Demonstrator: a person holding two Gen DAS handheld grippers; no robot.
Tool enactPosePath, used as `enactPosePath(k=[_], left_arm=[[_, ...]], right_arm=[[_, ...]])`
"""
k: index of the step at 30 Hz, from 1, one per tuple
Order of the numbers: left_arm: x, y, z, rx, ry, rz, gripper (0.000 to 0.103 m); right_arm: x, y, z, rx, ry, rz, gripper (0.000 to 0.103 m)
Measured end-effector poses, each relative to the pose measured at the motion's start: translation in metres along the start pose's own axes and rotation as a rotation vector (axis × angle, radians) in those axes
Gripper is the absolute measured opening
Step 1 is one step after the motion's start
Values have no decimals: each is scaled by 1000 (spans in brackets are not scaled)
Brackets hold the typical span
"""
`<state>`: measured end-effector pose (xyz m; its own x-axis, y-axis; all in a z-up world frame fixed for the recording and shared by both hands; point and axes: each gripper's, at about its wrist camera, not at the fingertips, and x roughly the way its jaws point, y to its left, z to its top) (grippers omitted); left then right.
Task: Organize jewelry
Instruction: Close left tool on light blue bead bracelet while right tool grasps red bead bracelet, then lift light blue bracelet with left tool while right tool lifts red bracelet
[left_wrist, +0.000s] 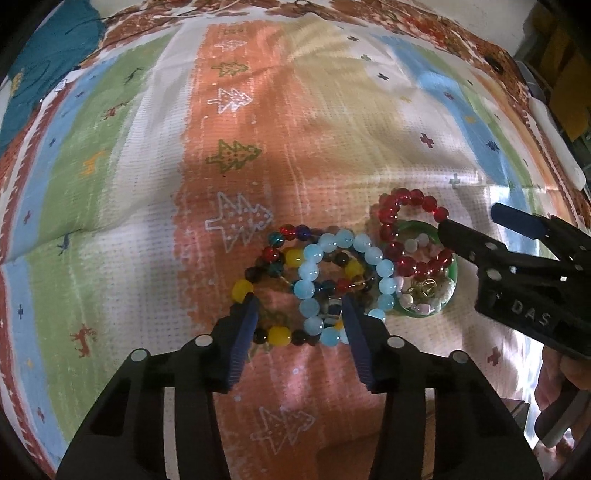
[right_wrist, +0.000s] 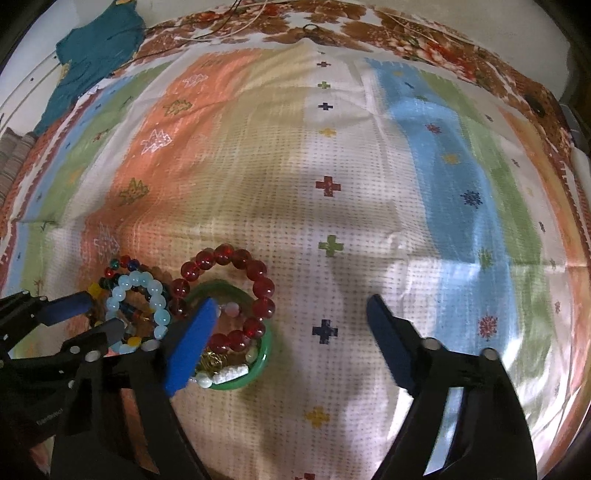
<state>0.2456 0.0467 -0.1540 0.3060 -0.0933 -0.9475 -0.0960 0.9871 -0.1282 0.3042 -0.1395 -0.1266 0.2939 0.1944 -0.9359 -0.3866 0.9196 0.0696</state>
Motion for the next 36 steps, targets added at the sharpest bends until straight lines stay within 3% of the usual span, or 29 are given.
enactPosePath(k=[13,17,22,36], left_arm=[[8,6,7,-47,-14,-18,33],[11,4,7,-31,-15,3,20],[9,3,8,-22,-22,26,12],[-4,5,9,-21,-35,27,11]], right_arm=[[12,3,1,-9,26,40,38],[14,7,1,-15,33,70,26],[12,12,1,-32,25,78,15],[3,8,2,-31,4,84,14]])
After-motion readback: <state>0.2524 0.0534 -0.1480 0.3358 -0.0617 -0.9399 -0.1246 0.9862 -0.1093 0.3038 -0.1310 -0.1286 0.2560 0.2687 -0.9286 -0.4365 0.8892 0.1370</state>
